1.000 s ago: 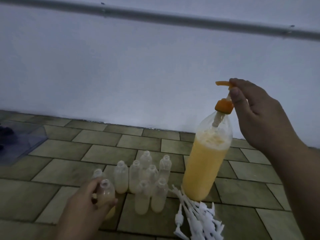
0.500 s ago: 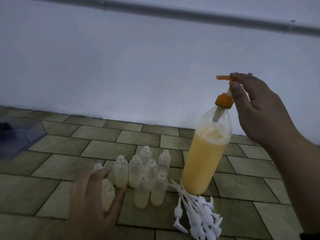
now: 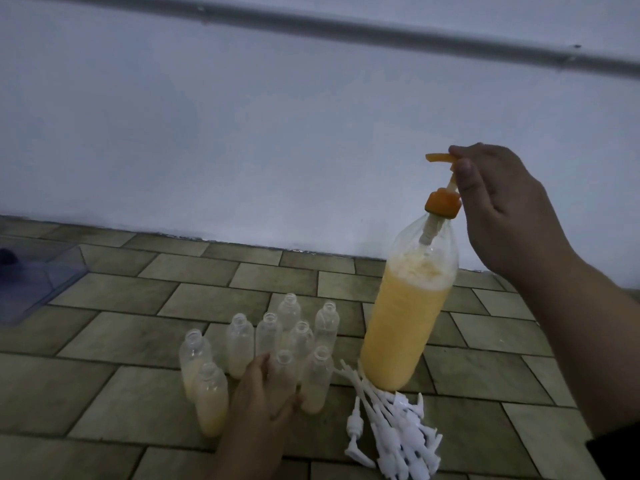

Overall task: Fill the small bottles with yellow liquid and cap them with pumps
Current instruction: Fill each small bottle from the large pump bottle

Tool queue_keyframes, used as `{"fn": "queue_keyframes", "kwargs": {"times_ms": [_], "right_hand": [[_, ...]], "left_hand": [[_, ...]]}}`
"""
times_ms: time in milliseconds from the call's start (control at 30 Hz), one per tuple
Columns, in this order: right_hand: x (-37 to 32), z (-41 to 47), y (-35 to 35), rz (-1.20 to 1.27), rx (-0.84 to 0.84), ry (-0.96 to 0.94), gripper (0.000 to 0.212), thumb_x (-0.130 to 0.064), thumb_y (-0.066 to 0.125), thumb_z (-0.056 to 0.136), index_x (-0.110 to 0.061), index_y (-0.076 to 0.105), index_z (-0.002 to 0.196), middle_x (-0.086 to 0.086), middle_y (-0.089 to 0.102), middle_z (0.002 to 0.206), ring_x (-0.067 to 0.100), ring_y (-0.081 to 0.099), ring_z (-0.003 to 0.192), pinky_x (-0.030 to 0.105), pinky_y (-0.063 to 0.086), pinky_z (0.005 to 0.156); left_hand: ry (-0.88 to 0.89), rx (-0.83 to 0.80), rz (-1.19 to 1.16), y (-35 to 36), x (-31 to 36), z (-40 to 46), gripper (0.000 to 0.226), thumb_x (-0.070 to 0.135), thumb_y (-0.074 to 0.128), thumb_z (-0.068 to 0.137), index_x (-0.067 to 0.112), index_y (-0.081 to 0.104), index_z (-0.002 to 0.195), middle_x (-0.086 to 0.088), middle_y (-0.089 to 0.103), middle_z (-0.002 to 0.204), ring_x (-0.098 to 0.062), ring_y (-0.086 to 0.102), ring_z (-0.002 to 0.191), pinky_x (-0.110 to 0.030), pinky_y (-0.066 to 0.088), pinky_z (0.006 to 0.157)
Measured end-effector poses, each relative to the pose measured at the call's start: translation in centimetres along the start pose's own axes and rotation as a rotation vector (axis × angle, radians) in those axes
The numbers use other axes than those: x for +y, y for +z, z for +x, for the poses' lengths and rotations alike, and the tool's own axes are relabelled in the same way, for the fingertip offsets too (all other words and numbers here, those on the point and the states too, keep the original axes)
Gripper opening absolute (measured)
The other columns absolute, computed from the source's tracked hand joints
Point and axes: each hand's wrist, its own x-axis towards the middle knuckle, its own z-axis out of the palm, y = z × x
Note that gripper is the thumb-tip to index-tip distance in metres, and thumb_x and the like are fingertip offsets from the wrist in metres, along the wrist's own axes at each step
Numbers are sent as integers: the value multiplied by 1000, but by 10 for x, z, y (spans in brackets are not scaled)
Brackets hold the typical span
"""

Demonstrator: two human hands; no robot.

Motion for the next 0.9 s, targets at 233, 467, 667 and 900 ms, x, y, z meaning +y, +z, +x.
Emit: {"fn": "queue_keyframes", "kwargs": {"times_ms": [233,467,667,900], "right_hand": [[6,-5,6,7,13,4,61,-56,17,95,-24,41,141,0,38,150,15,18,145,35,16,116],[6,-5,11,28,34,10,60,-56,17,94,-25,42,139,2,41,148,16,19,144,41,21,116],[3,-8,10,34,51,7,53,-47,21,97,-21,44,138,2,44,145,15,23,143,35,17,116],[1,-9,13,14,45,61,61,-58,16,93,-28,40,140,-1,38,150,17,20,144,25,12,110]], "left_hand": [[10,39,-32,-4,-2,-6,50,40,63,83,21,42,124,7,51,110,-16,55,109,-18,38,81],[484,337,-74,-38,113,6,47,60,52,79,36,43,118,22,46,114,2,52,102,-17,46,79],[532,109,56,-30,200,71,41,38,60,88,30,44,124,10,52,117,-6,51,98,-17,43,77],[550,99,108,-11,219,89,43,36,59,89,27,44,129,7,54,119,-12,52,102,-31,50,87]]}}
